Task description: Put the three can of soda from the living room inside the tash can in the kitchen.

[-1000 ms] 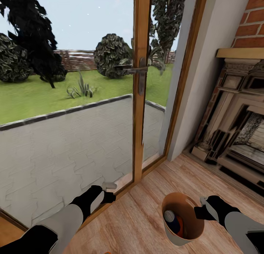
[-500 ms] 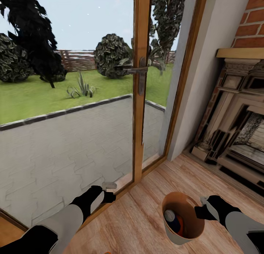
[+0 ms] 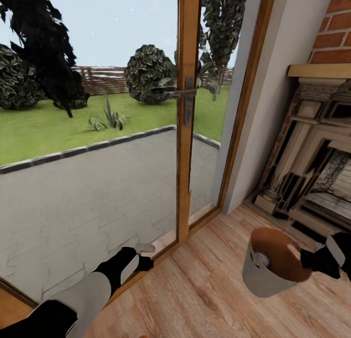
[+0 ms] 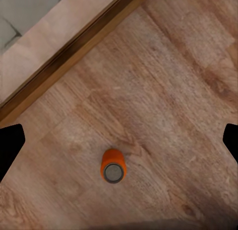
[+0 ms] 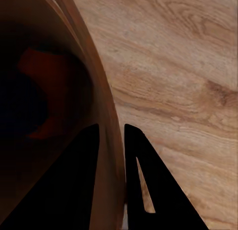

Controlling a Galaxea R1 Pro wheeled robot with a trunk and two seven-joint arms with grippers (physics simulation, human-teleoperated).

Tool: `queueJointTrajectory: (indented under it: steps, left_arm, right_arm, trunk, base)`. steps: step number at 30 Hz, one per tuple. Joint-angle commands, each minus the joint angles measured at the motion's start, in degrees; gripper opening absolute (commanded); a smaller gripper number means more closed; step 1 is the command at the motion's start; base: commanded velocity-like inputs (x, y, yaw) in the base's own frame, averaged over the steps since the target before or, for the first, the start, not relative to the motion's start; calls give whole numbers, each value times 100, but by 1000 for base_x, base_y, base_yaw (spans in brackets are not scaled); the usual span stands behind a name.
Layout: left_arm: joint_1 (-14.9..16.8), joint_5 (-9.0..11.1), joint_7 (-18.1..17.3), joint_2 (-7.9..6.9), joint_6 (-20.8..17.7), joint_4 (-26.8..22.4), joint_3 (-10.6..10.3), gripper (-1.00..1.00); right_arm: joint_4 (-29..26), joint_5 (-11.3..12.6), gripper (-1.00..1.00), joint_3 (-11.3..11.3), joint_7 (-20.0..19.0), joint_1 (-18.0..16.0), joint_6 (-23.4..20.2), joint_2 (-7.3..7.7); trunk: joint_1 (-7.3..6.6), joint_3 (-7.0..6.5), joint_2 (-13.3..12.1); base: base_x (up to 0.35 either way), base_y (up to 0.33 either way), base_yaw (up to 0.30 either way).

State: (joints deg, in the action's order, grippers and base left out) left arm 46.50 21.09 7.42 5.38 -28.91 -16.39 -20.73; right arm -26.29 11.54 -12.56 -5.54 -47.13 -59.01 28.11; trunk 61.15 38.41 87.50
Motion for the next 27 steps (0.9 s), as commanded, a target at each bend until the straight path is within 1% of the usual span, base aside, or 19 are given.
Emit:
queueJointTrajectory:
  steps: [1, 2, 5, 8, 9, 11, 13, 14, 16, 19, 20, 22, 27]
  left_arm:
    - [0, 1, -1, 0, -3, 2, -1, 100]
    - [0, 4, -2, -1, -4, 13, 2, 100]
    - [0, 7, -4, -1, -1, 44, 4, 100]
    - [-1, 20, -4, -6, 44, 302, 6, 100]
    - [-1, 20, -4, -6, 43, 365, 10, 100]
    - [-1, 21, -4, -8, 34, 408, 14, 100]
    - [-1, 26, -5, -10, 19, 458, 28, 100]
    - [-1, 30, -8, -10, 17, 472, 35, 100]
    - [-1, 39, -10, -12, 40, 485, 46, 100]
    - [-63, 49, -8, -13, 70, 487, 53, 100]
    - [-154, 47, -8, -12, 83, 487, 54, 100]
    - [-230, 43, -10, -12, 101, 487, 53, 100]
    - [-350, 25, -13, -11, 286, 487, 44, 100]
  right_arm:
    - [-193, 29, -100, -59, -12, 0, -52, 38]
    - [-428, 8, -100, -94, -7, 4, -99, 82]
    - [-594, -7, -100, -102, -4, 6, -99, 110]
    - [-954, -22, -100, -33, -1, 9, -99, 119]
    - [-1092, -26, -100, 6, -1, 10, -99, 113]
    - [-1200, -27, -100, 76, 0, 10, -99, 98]
    - [-1321, -30, -100, 318, 3, 11, -99, 13]
    - [-1351, -30, -100, 417, 5, 11, -99, -21]
    - [-1378, -29, -100, 505, 7, 11, -99, -45]
    - [-1391, -28, -100, 550, 8, 11, -99, -54]
    - [-1396, -25, -100, 567, 9, 11, -99, -58]
    - [-1400, -26, -100, 578, 9, 11, -99, -65]
    - [-1406, -28, -100, 600, 9, 11, -99, -73]
  trunk:
    - [0, -1, 0]
    - [0, -1, 0]
    - [0, -1, 0]
    - [0, -1, 0]
    - [0, -1, 0]
    - [0, -1, 0]
    - [0, -1, 0]
    - [0, -1, 0]
    - [0, -1, 0]
    - [0, -1, 0]
    - [0, -1, 0]
    - [0, -1, 0]
    - [0, -1, 0]
  base:
    - [0, 0, 0]
    - [0, 0, 0]
    - [0, 0, 0]
    - [0, 0, 0]
    - [0, 0, 0]
    - [0, 0, 0]
    - [0, 0, 0]
    - [0, 0, 0]
    - [0, 0, 0]
    - [0, 0, 0]
    - [0, 0, 0]
    - [0, 0, 0]
    - [0, 0, 0]
